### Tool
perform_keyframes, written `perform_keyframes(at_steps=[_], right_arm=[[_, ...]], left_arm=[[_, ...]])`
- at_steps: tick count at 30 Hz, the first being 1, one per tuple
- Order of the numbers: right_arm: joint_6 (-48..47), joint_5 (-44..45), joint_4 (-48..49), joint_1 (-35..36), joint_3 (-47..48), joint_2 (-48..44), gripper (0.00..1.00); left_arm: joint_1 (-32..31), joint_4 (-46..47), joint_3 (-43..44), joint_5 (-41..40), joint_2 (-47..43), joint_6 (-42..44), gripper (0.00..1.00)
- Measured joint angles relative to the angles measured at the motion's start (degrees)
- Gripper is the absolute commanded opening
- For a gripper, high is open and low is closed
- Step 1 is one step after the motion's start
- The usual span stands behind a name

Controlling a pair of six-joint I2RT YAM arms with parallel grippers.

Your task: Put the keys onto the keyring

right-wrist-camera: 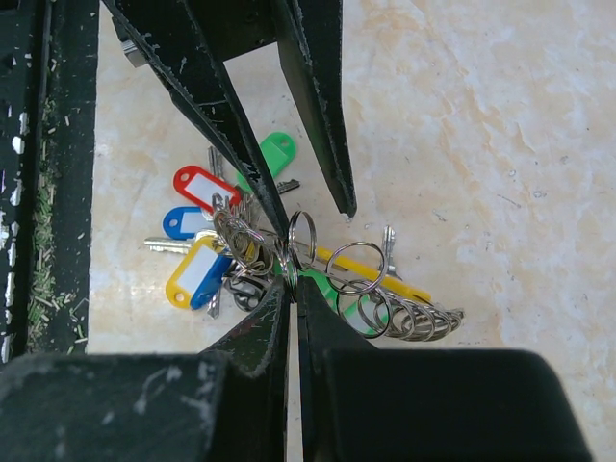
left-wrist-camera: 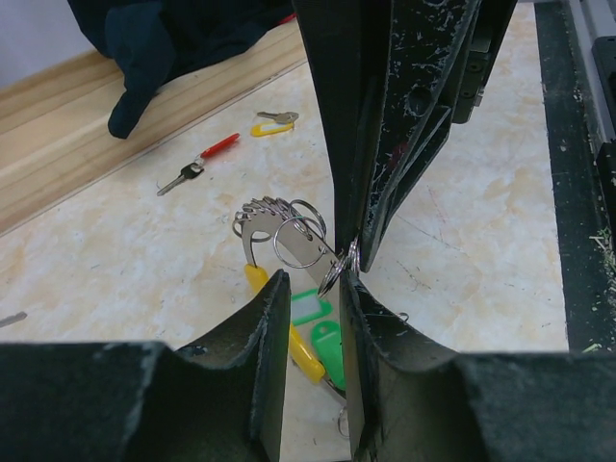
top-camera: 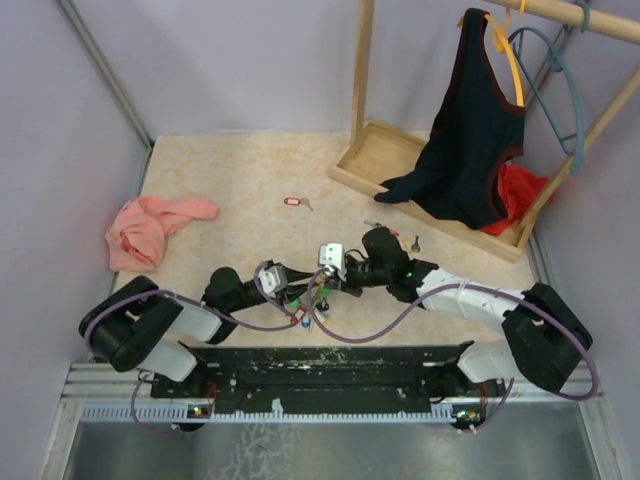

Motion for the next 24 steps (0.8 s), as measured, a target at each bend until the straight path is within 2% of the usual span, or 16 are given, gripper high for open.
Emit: perform_keyframes(at_steps=[5, 8, 11, 12, 24], right_arm=[[0.0, 0.0, -0.3, 0.0, 0.0, 0.0, 0.00], [0.0, 0.0, -0.4, 0.0, 0.0, 0.0, 0.00], [0.0, 0.0, -0.4, 0.0, 0.0, 0.0, 0.00], [0.0, 0.0, -0.4, 0.0, 0.0, 0.0, 0.00], [3.2, 1.5, 2.8, 0.0, -3.7, -4.2, 0.00]], left_arm=[[0.3, -0.9, 0.9, 1.6, 0.5, 1.1, 0.27], [0.3, -1.4, 1.0, 2.3, 0.8, 1.4, 0.18], [0.3, -2.0, 1.2, 3.1, 1.0, 1.8, 0.02], [0.3, -2.2, 1.3, 3.4, 1.1, 1.9, 0.00], [0.4, -1.8, 0.8, 2.5, -1.2, 2.0, 0.00]])
